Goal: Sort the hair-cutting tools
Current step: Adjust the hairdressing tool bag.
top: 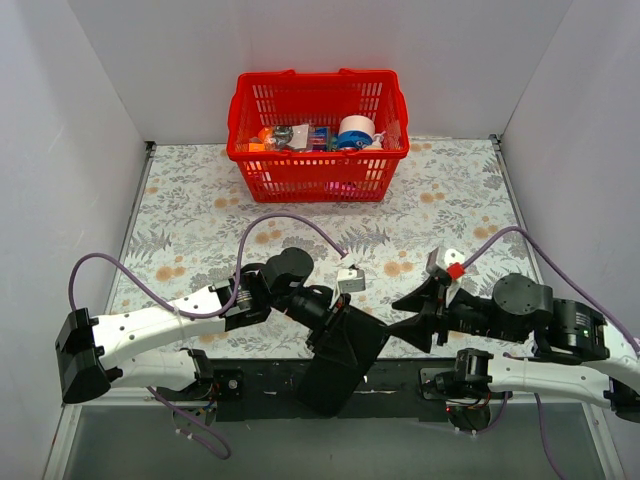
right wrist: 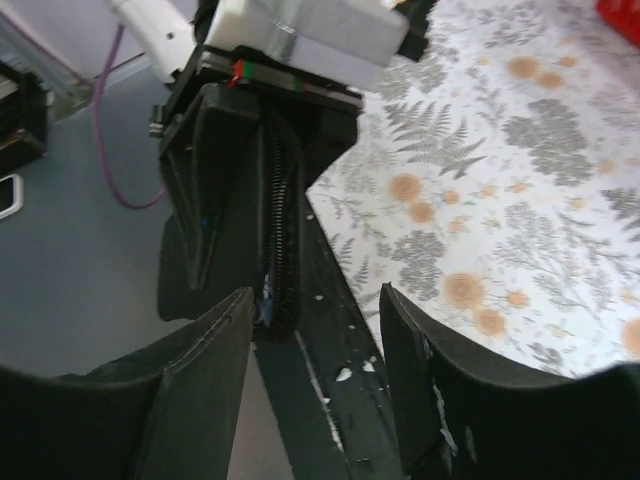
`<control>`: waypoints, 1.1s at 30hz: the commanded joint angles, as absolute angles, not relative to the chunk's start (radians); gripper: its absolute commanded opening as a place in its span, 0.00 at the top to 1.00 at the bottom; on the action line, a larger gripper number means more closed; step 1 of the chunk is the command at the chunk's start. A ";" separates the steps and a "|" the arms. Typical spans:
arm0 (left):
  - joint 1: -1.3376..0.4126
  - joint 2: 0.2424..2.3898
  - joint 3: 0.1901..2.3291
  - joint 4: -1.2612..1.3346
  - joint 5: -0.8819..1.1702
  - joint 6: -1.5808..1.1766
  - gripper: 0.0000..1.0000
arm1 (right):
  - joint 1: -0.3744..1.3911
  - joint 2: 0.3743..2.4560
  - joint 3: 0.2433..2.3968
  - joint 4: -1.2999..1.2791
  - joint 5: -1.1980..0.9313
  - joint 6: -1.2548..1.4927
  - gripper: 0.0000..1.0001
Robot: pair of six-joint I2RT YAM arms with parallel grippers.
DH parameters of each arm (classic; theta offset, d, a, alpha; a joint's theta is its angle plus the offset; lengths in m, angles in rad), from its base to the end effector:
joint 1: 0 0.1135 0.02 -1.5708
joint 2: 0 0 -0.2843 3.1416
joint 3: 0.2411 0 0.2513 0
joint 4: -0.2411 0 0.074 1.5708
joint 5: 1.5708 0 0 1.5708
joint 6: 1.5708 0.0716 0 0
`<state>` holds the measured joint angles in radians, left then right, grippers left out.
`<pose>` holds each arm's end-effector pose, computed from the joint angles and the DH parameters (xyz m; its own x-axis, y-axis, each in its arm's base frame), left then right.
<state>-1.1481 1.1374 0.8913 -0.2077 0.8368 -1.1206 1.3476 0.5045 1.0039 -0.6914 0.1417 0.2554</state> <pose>0.0588 -0.2603 0.3168 -0.8748 0.4746 -0.0980 0.2230 0.2147 -0.9509 0.0317 0.0941 0.3928 -0.2770 -0.0905 -0.9566 -0.8937 0.3898 0.2219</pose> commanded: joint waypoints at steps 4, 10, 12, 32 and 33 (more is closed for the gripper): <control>-1.161 1.089 0.936 -0.146 0.907 -1.083 1.00 | 1.347 0.511 0.905 -0.459 -0.118 0.383 0.36; -1.169 1.078 0.931 -0.141 0.905 -1.075 1.00 | 1.347 0.538 0.879 -0.384 -0.166 0.425 0.36; -1.169 1.072 0.931 -0.133 0.905 -1.075 1.00 | 1.347 0.558 0.871 -0.373 -0.166 0.433 0.36; -1.169 0.793 0.933 -0.311 -0.185 -1.334 0.45 | 1.347 0.512 0.922 -0.423 0.030 0.410 0.99; -1.169 0.734 0.910 -0.340 -0.255 -1.379 0.42 | 1.347 0.487 0.934 -0.451 0.053 0.405 0.99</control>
